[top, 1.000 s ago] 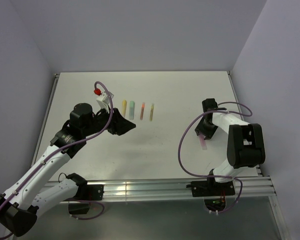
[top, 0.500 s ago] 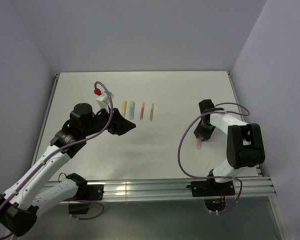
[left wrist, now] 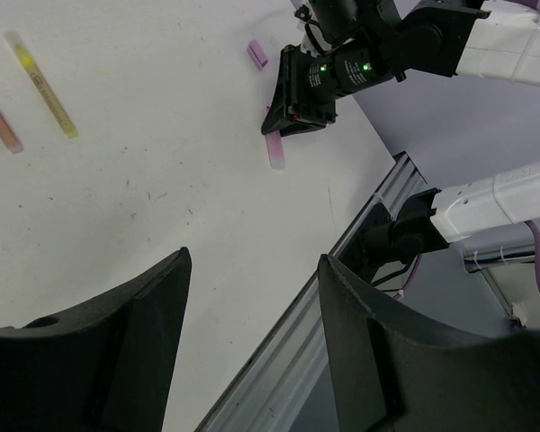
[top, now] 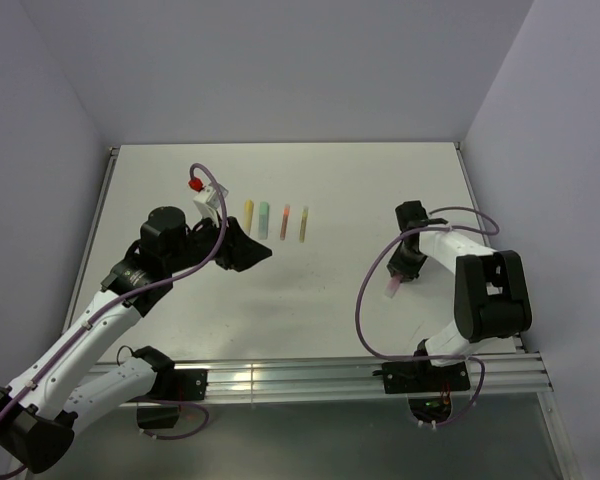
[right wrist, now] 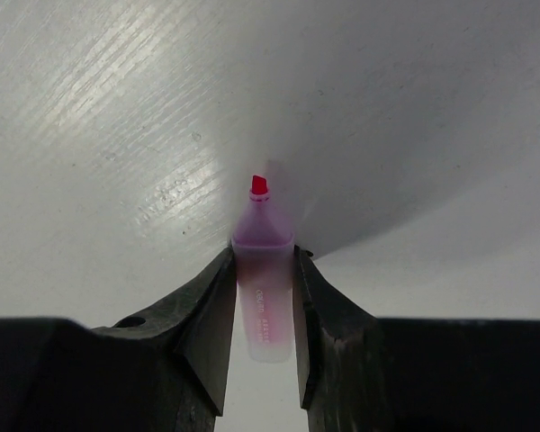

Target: Insert the pens into the pen caps

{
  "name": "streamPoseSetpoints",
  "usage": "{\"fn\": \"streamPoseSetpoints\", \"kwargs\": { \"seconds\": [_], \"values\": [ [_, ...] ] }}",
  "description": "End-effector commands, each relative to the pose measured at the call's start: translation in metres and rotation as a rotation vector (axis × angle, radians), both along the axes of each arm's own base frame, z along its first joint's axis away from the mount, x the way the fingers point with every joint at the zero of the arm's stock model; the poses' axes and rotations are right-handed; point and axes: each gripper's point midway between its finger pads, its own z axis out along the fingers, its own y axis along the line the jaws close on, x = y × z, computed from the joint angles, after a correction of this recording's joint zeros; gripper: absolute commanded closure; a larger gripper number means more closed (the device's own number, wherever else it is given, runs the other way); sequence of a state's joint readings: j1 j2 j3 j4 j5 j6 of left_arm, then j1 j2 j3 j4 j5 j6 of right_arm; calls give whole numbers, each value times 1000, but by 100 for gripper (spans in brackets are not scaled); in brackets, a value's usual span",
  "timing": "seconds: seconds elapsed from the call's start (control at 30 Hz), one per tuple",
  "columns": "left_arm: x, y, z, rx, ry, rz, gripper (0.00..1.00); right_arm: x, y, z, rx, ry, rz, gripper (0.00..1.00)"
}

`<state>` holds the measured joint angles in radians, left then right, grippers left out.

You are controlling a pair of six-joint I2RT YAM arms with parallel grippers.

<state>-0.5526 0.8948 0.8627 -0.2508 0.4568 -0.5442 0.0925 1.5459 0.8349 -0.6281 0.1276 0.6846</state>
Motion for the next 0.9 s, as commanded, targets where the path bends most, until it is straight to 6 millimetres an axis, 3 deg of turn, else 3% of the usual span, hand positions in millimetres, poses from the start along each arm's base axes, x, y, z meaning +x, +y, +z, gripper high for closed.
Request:
{"fn": "streamPoseSetpoints", "kwargs": {
  "seconds": [0.0,0.2,0.33,0.43,0.47,0.6,0.87],
  "values": [
    [1,-4,9,-34,-29,-22,36,2,12,7,19,-56,12,100],
    [2,-14,16,-73,-29,-74,36,28,41,65,58,-265,91,100],
    [13,-21,23,-110,-37,-68,35,46,61,121,135,-441,142,100],
    [17,-27,22,-135,-17,-76,33,59,82,163,212,-576,190,100],
    [21,-29,32,-166,-52,-77,33,62,88,171,232,-597,205,100],
    [30,-39,31,-188,-45,-93,33,77,127,217,315,-704,298,100],
    [64,-54,23,-153,-13,-40,36,84,188,276,431,-826,418,100]
  ]
}}
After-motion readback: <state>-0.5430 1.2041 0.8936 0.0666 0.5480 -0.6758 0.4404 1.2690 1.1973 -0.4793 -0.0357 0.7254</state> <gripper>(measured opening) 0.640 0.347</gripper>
